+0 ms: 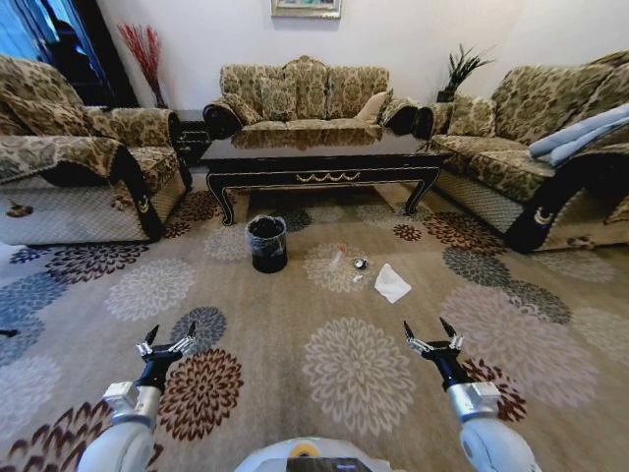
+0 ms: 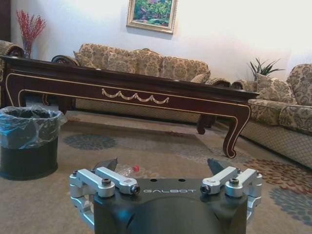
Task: Move to the front of the table and pick up the trash from the floor, then place it into the trash bin.
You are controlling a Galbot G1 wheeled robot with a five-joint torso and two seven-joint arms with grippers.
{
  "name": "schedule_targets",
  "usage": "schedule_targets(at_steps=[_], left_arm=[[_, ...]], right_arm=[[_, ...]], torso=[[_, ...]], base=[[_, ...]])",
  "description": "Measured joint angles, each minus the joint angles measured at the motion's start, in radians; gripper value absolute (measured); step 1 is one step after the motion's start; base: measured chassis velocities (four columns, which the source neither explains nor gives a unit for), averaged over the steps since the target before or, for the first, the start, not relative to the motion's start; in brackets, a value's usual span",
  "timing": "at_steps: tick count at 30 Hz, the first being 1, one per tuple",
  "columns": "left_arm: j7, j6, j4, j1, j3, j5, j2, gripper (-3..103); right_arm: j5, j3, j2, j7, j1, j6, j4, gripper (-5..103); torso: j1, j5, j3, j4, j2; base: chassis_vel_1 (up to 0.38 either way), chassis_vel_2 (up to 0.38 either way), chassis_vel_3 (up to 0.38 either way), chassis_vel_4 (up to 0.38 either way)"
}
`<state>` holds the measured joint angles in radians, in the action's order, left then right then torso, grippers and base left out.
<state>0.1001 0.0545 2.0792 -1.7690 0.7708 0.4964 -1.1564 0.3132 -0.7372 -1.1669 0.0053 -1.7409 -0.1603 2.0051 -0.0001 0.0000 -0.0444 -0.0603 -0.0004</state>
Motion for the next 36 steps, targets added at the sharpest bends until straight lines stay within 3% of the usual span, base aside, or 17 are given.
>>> schedule_targets(at_steps=[36], left_arm=[[0.0, 0.001, -0.005, 0.008, 0.003, 0.002, 0.005, 100]], right_arm=[[0.007, 0.013, 0.0, 0.005, 0.014, 0.015, -0.012, 100]], torso=[[0.0, 0.0, 0.0, 0.0001, 0.0]], base=[[-0.174, 0.171, 0.173, -0.171]])
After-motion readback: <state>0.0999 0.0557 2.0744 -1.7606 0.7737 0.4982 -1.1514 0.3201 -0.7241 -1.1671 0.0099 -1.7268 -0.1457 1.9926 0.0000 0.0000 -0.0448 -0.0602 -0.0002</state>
